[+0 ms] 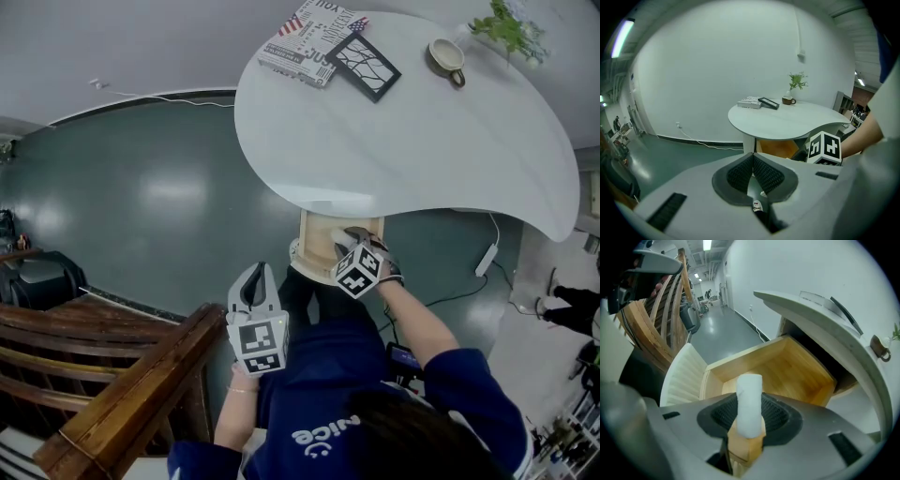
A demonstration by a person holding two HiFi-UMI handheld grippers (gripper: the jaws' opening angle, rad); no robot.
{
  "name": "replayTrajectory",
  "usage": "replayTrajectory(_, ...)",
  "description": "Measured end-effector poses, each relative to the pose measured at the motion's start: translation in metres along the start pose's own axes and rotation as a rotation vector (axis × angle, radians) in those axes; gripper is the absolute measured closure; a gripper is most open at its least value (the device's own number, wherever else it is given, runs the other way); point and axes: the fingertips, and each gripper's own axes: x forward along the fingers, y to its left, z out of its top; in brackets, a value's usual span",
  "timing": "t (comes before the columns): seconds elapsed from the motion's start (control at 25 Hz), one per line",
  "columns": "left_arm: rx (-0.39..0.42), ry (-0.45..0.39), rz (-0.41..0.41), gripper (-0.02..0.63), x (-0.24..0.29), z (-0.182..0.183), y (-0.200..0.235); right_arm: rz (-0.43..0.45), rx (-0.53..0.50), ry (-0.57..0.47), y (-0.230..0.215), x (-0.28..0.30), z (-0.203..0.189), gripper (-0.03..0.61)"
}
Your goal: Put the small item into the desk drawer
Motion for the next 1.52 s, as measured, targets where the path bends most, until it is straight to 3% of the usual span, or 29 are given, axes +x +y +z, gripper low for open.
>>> replayTrajectory(0.48, -0.029, 0.022, 0.051, 0.609, -0.003, -0.013, 0.012, 0.151, -0.034, 0.123, 0.017, 0.019, -0.01, 0.423)
replayTrajectory(0.68, -0.031, 0.033, 0.058, 0.609, -0.001, -0.016, 0.014, 0.215, -0.096, 0.204, 0.023, 0.026, -0.012, 0.423)
replayTrajectory(1.0, -0.05, 0.053, 0.086, 0.609, -0.001, -0.023, 0.026, 0.183, -0.202, 0.219, 0.02, 0.043, -0.009, 0.423)
replayTrajectory(1.52, -0.072, 0.09, 0.114, 0.609, 0.002, -0.033, 0.043, 0.176, -0.257, 0.263, 0.017, 0.07, -0.017, 0.423)
